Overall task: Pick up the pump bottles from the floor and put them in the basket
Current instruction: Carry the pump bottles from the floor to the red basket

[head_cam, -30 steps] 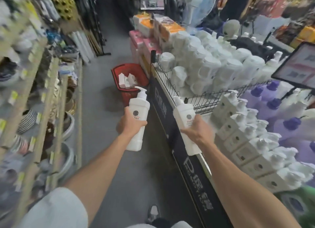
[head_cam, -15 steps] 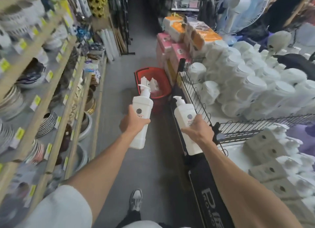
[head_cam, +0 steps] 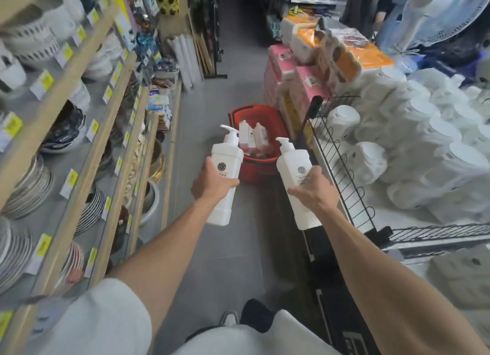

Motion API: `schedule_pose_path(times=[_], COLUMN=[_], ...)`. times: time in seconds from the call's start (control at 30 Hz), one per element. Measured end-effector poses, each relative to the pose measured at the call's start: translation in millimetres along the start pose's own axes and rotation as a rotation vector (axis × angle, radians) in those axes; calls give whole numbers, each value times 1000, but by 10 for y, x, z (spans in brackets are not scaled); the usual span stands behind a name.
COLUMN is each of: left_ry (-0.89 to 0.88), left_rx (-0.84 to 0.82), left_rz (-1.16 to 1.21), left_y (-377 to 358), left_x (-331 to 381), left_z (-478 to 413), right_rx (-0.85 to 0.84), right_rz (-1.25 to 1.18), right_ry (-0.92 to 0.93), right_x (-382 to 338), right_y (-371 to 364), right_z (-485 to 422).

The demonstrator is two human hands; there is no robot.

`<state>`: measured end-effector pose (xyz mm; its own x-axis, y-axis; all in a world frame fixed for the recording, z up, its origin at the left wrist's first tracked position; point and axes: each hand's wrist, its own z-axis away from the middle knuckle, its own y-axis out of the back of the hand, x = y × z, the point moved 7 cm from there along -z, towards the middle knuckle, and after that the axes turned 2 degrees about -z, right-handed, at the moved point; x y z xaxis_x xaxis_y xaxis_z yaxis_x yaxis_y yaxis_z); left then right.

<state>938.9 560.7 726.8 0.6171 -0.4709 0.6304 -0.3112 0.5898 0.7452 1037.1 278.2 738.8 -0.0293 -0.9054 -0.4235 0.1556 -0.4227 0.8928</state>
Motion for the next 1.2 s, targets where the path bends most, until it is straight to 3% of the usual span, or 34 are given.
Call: schedule_pose_path(times=[0.77,1.2], left_ry=[44,4], left_rx=[42,-76], left_rz=[7,-29], left_y=[-311,-520], left_x=[1142,1573], left_z=[-2962,-4550], right_rx=[-58,-49], right_rz=[7,3], right_ry=[63,-65], right_x=[-1162,-1741], right_y=[-256,-503], right_z=[-3072,-4315])
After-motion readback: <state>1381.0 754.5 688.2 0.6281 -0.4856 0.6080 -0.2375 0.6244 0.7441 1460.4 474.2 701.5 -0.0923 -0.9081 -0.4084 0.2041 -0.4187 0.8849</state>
